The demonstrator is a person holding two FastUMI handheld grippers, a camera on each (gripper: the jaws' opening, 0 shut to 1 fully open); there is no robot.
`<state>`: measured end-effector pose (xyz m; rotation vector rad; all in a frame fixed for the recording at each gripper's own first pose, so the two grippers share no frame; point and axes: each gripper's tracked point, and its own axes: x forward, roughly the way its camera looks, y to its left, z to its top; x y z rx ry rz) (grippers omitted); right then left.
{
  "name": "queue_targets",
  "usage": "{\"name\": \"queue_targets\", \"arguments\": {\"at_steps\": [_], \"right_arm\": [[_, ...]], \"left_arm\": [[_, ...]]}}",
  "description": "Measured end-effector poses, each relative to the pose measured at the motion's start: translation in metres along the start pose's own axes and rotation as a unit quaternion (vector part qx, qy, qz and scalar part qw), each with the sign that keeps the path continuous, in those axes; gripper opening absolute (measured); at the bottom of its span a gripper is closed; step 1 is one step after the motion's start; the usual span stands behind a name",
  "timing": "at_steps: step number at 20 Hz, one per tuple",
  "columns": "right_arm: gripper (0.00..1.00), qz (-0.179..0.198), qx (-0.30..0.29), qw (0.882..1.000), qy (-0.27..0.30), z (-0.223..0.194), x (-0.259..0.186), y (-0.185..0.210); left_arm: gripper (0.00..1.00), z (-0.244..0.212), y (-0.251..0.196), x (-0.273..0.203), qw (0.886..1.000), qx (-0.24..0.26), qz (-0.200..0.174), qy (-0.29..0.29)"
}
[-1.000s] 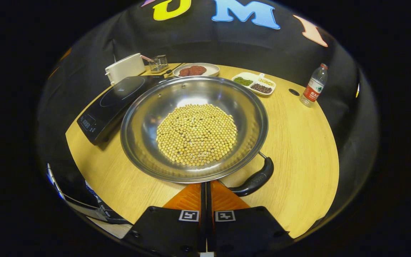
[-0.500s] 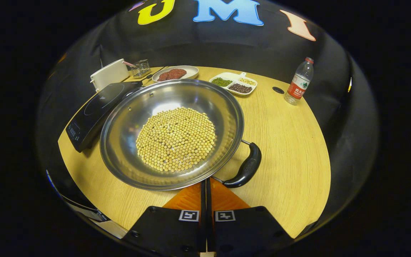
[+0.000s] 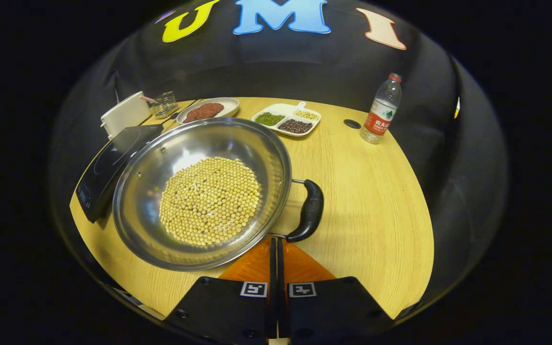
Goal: First push the handle of the pot to place it horizontally, then grasp the pot with both hands and set it on the induction cooktop.
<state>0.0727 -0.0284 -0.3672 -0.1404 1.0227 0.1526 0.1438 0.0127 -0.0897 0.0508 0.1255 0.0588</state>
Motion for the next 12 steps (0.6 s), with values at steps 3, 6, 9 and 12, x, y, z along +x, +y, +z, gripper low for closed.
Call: {"name": "queue_targets", "arguments": {"at_steps": [3,6,9,12], "right_arm": [[0.02,-0.019,0.007,1.0,-0.024,0.01,-0.006,-0.007],[0.02,-0.029,0.026,0.997,-0.072,0.029,-0.023,-0.011],[0.29,-0.045,0.057,0.989,-0.131,0.057,-0.041,-0.021],[0.99,-0.056,0.088,0.98,-0.17,0.075,-0.051,-0.027]], "left_arm": [[0.79,-0.006,-0.004,0.005,1.0,-0.007,-0.002,0.005],[0.79,-0.013,-0.007,0.011,1.0,-0.012,-0.009,0.01],[0.79,-0.021,-0.012,0.017,1.0,-0.007,-0.015,0.014],[0.79,-0.033,-0.021,0.029,0.999,-0.01,-0.029,0.024]]}}
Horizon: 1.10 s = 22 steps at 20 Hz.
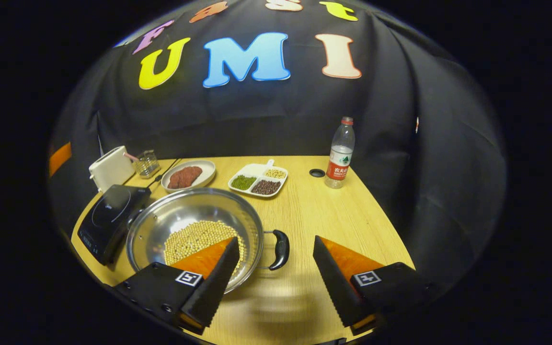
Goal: First push the handle of the pot to place it horizontally, then grasp the pot with both hands and set it on the induction cooktop.
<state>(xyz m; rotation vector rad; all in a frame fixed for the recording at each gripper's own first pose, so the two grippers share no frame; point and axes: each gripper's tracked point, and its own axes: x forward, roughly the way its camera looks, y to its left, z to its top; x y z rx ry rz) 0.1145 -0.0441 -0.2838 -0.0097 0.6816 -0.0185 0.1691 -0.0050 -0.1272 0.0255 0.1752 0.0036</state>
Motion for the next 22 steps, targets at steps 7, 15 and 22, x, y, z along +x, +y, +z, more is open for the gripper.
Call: {"name": "queue_targets", "arguments": {"at_steps": [7,15,22], "right_arm": [[0.96,0.0,-0.011,1.0,0.006,-0.004,0.015,0.002],[0.96,0.015,-0.028,0.999,0.032,-0.017,0.036,0.006],[0.96,0.02,-0.023,0.998,0.054,-0.029,0.059,0.0]], "left_arm": [[0.81,-0.048,-0.029,0.037,0.997,-0.022,-0.04,0.059],[0.79,-0.111,-0.066,0.068,0.989,-0.018,-0.071,0.132],[0.79,-0.167,-0.077,0.088,0.978,-0.011,-0.067,0.197]]}}
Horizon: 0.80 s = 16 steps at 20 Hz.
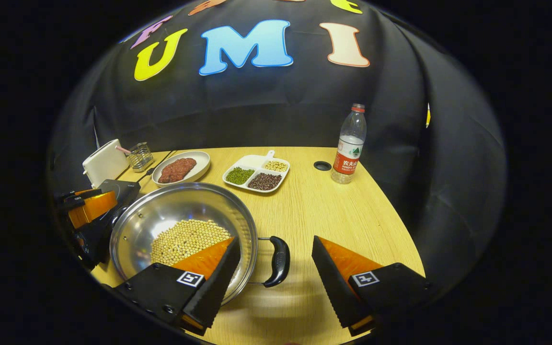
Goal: First push the handle of the pot to place it horizontally, then grasp the pot with both hands and set it on the induction cooktop.
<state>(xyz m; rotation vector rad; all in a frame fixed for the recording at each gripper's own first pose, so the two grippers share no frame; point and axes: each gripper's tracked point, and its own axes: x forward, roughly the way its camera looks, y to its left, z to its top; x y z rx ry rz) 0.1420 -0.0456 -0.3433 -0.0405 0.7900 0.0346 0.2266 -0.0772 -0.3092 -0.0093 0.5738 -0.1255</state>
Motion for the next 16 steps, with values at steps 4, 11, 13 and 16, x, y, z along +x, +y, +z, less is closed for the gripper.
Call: {"name": "queue_targets", "arguments": {"at_steps": [4,11,13,16], "right_arm": [[0.96,0.009,0.006,1.0,0.014,-0.007,0.009,-0.001],[0.96,0.028,0.01,0.999,0.045,-0.02,0.024,0.003],[0.92,0.033,0.009,0.998,0.049,-0.023,0.026,0.005],[0.8,0.042,0.013,0.998,0.045,-0.022,0.025,0.009]], "left_arm": [[0.79,-0.02,0.002,0.016,1.0,0.003,0.002,0.031],[0.81,-0.046,0.008,0.029,0.998,0.001,0.016,0.065],[0.79,-0.052,0.009,0.031,0.997,-0.003,0.023,0.072],[0.81,-0.058,0.01,0.034,0.996,0.0,0.03,0.083]]}}
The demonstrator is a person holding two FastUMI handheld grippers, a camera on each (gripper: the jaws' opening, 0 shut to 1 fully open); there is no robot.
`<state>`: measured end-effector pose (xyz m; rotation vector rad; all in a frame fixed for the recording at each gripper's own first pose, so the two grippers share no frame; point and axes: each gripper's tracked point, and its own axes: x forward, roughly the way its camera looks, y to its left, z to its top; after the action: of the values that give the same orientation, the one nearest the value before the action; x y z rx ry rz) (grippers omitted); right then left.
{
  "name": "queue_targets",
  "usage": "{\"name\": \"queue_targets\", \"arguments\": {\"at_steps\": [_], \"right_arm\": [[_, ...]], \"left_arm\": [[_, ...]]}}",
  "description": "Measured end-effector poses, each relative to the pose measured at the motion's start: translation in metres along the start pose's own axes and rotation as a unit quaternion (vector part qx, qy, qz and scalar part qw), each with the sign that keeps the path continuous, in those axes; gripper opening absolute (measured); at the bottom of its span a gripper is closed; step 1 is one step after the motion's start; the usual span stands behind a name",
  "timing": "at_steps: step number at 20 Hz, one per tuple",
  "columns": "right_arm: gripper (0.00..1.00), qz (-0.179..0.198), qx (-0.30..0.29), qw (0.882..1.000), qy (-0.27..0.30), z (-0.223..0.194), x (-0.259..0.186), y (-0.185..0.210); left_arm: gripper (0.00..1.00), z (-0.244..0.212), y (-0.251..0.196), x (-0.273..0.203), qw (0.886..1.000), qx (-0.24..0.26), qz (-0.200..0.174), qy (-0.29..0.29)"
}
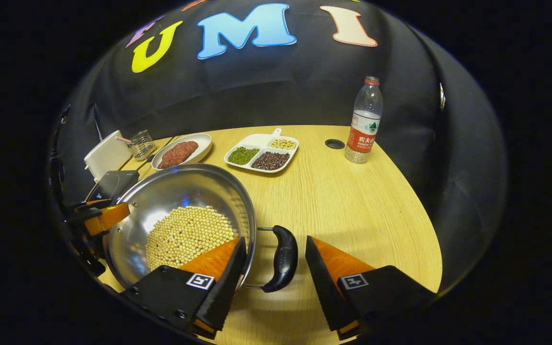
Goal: First push the handle of the pot to place it horizontally, then grasp the pot with both hands and set it on the induction cooktop.
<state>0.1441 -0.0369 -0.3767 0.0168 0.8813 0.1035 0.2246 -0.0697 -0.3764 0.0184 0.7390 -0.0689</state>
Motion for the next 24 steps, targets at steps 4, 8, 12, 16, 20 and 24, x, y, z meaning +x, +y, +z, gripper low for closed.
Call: {"name": "queue_targets", "arguments": {"at_steps": [4,8,12,16,20,24], "right_arm": [[0.67,0.0,-0.004,1.0,-0.002,-0.001,0.001,0.002],[0.65,-0.011,-0.008,1.0,0.006,-0.005,0.002,0.001],[0.5,-0.022,0.007,1.0,0.006,-0.003,0.002,0.003],[0.52,-0.037,0.009,0.999,0.011,-0.004,-0.008,0.003],[0.49,-0.047,0.012,0.999,0.005,0.003,-0.021,0.004],[0.52,-0.054,0.02,0.998,-0.005,0.015,-0.033,0.013]], "left_arm": [[0.66,-0.002,-0.007,0.0,1.0,0.011,0.002,0.004],[0.67,-0.002,-0.006,0.0,1.0,0.013,0.005,0.007],[0.63,0.001,-0.008,0.001,1.0,0.022,-0.001,0.002],[0.6,0.004,-0.011,0.0,1.0,0.026,-0.014,0.004],[0.59,0.015,-0.009,-0.009,0.999,0.027,-0.024,-0.005],[0.6,0.028,-0.002,-0.017,0.999,0.028,-0.035,-0.013]]}}
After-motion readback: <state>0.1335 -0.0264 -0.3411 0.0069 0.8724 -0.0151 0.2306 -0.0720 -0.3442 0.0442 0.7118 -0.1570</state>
